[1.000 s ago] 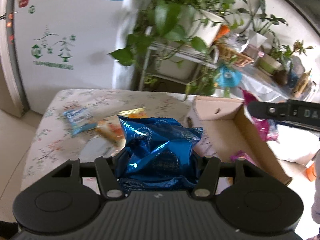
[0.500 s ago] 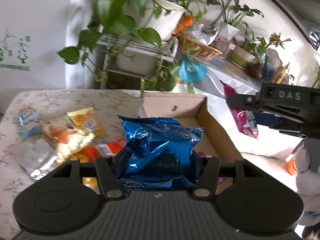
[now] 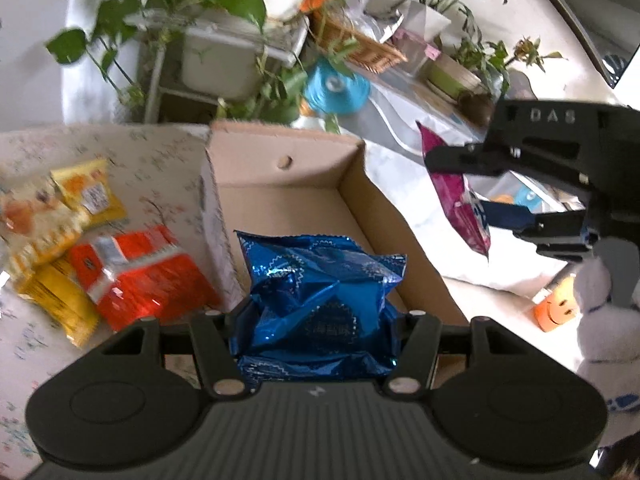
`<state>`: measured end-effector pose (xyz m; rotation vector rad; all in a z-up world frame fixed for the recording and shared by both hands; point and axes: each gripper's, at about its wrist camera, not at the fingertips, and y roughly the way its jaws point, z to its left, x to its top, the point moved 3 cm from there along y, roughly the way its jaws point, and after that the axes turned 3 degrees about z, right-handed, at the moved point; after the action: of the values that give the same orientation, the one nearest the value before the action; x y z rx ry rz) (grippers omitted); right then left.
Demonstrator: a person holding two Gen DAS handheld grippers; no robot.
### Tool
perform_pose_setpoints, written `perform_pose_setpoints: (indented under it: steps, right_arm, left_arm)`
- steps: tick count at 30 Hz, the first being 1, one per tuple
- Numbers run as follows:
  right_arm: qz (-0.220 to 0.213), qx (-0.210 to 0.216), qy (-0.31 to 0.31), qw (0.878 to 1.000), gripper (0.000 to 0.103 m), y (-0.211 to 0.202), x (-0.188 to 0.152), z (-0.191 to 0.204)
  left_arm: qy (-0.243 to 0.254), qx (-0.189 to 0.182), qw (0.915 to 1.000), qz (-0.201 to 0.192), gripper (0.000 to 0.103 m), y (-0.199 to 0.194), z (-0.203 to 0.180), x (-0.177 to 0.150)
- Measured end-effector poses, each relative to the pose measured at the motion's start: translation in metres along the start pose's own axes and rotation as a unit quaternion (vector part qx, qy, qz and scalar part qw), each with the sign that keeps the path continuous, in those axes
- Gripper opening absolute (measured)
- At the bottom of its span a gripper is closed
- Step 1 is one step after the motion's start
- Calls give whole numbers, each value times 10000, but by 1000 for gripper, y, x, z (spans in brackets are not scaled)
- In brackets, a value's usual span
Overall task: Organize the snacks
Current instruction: 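Lower both bags into the box and open both tools, then move the left tool to the croissant bag while the right tool moves to the red-orange bag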
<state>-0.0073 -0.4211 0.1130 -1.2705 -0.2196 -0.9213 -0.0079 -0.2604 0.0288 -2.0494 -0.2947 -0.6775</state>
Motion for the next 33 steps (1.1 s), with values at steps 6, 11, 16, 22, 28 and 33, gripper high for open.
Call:
perform_pose_setpoints:
  steps: [6,11,16,22,28,33]
  right_arm:
    - [28,-202,179,9996,63,4,-1,-6]
    - [-64,-201,226,9995,79,0,0,-6]
    - [-54,-72,164,9998,86,0,0,-1]
    - [-47,76,-34,10000,87,3,-2,9]
    - [-167,229,-202,9994,90,2,-4,18]
    - [-201,358,-365,9985,92,3,-7,28]
  left_arm:
    - [-69,-257,9995,170,77,12,-6,-5]
    - [40,-143,9999,86,90,6,-7,-3]
    - [142,-59,9997,209,92,2,-7,-5]
    - [17,-136,9992,365,92,-1,1,-11]
    - [-19,-152,9995,279,92,-19,15,-13]
    - [-129,39,9997,197,92,-32,41,-10]
